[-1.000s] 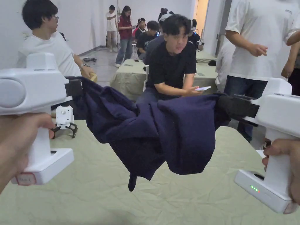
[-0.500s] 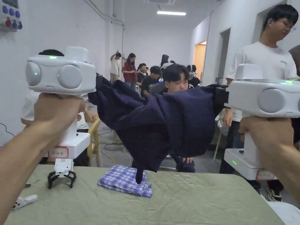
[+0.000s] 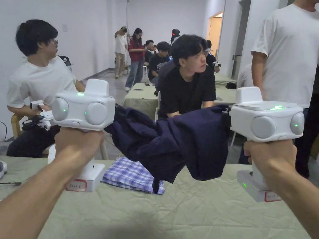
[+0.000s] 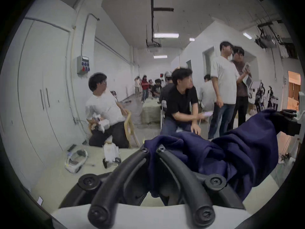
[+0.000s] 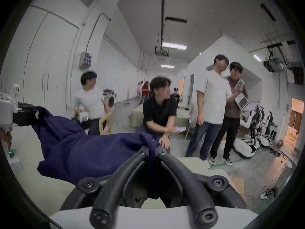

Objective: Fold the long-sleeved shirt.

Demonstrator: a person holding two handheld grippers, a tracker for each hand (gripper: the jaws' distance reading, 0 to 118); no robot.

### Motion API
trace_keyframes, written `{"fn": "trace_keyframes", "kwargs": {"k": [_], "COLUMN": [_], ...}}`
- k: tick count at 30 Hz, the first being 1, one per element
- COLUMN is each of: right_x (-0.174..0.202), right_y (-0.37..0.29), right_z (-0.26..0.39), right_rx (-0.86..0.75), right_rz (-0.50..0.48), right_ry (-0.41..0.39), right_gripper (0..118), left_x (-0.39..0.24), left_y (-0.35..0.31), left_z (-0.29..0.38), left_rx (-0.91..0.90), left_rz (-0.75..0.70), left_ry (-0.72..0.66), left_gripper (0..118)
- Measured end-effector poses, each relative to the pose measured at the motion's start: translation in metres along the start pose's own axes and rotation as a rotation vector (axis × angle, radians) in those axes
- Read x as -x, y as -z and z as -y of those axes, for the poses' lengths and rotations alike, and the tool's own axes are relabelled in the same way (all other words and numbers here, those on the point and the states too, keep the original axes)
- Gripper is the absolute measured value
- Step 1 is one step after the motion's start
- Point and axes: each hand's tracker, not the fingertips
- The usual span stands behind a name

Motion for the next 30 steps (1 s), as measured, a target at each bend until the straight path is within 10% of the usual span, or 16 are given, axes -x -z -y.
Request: {"fn": "trace_keyframes", "kwargs": {"k": [15,30], "right_x": [0.031,0.022], "right_y": [-0.037,-0.228], "right_z": [0.338,0.396], "right_rx": [0.507,0.464], "right_rz": [-0.083,-0.130], "right_ry": [0.058,0.209], "right_gripper": [3,3], "left_x": [-0.025,0.001], "left_y": [-0.018,-0.188], "left_z": [0.333,0.395], "left_rx": [0.514,0.505], "left_rz": [0.073,0.104], "left_ry": [-0.036,-0.089], "left_gripper": [6,6]}}
